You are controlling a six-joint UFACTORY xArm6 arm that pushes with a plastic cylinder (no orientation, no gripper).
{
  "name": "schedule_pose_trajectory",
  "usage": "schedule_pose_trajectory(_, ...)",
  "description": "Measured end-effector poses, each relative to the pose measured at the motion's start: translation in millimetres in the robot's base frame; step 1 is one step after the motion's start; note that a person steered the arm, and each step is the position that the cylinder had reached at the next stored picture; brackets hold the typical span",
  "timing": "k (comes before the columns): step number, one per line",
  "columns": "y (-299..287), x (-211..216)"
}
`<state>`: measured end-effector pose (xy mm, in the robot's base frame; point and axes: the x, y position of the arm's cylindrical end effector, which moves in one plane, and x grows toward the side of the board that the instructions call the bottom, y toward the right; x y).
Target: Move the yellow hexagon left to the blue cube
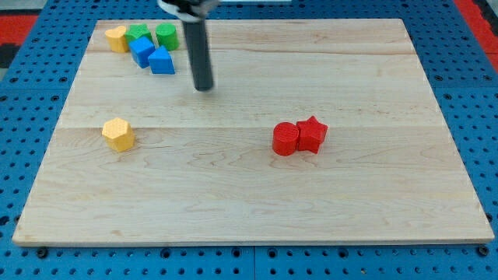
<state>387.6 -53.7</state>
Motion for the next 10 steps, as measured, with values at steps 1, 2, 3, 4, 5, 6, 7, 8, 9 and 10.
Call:
schedule_pose_trajectory(1,-10.1,96.6)
schedule_pose_trajectory(2,-51.4,149.2)
schedule_pose_trajectory(3,-99.8,113.6)
schedule_pose_trajectory(4,-131.5,97.6)
schedule_pose_trajectory(5,-138.4,56.0)
schedule_pose_trajectory(6,-149.2,19.1)
schedule_pose_trajectory(7,-150.8,11.1)
schedule_pose_trajectory(8,-159.6,16.3)
schedule_pose_trajectory(9,-167.7,24.2)
schedule_pose_trajectory(10,-192.2,8.7)
